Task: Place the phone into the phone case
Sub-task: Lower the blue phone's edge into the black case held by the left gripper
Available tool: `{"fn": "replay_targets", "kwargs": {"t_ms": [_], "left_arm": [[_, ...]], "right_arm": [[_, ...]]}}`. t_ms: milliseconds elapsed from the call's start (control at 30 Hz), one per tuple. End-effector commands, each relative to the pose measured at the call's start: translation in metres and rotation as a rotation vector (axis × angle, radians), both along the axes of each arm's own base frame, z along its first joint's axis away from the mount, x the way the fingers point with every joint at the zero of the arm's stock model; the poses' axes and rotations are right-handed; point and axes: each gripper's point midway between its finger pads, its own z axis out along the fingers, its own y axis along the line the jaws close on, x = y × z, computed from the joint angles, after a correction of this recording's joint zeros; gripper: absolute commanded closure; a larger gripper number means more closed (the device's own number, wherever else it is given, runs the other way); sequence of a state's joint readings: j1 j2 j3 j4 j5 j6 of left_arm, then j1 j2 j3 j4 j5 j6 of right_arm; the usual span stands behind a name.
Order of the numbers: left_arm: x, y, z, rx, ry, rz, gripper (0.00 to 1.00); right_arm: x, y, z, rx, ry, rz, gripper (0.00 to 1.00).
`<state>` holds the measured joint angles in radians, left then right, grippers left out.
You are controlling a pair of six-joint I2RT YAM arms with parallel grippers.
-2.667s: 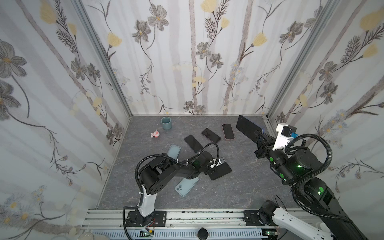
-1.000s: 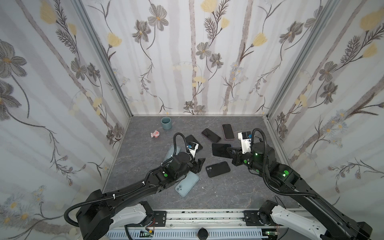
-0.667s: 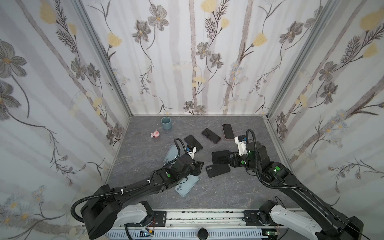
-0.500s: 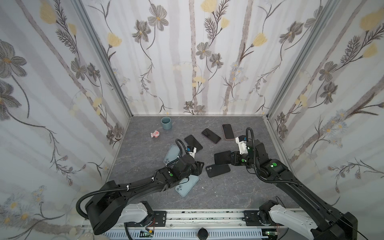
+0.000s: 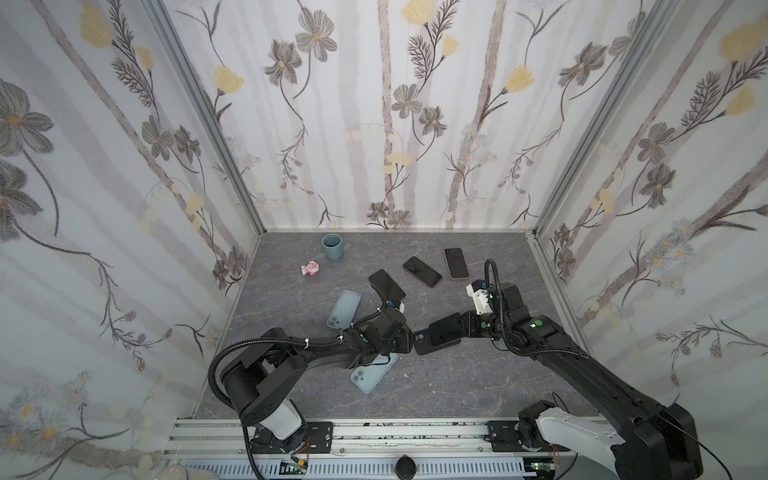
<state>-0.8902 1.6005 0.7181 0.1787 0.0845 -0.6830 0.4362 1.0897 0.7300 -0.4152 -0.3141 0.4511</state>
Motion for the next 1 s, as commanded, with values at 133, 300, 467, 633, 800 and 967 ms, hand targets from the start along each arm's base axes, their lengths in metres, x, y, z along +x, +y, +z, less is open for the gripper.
{"fn": "replay_targets", "kwargs": {"t_ms": [133,300,467,633,800,967], "left_arm": [[0.001,-0.013,-0.017,-0.024,0.045,-0.032,0.67],[0.001,-0.017,-0.025,-0.023,0.060,-0.047,0.67],[0.006,-0.018,-0.026,-0.023,0.051,-0.042,0.69],[0.011,-0.020,-0.031,-0.021,0.060,-0.044,0.74],[0.015,-0.023,-0.030,-0.023,0.047,-0.046,0.67],[0.015,-0.027,-0.027,-0.033,0.051,-0.055,0.67]], "right_arm": [[-0.004,0.002,-0.006,0.019,0.007,0.012,1.00],[-0.004,0.002,-0.006,0.031,0.013,0.007,1.00],[-0.003,0.004,-0.002,0.050,0.010,-0.004,1.00],[-0.001,0.002,-0.005,0.060,0.025,-0.025,1.00],[0.003,0.002,-0.004,0.078,0.023,-0.038,1.00],[0.004,0.002,-0.003,0.088,0.027,-0.039,1.00]]}}
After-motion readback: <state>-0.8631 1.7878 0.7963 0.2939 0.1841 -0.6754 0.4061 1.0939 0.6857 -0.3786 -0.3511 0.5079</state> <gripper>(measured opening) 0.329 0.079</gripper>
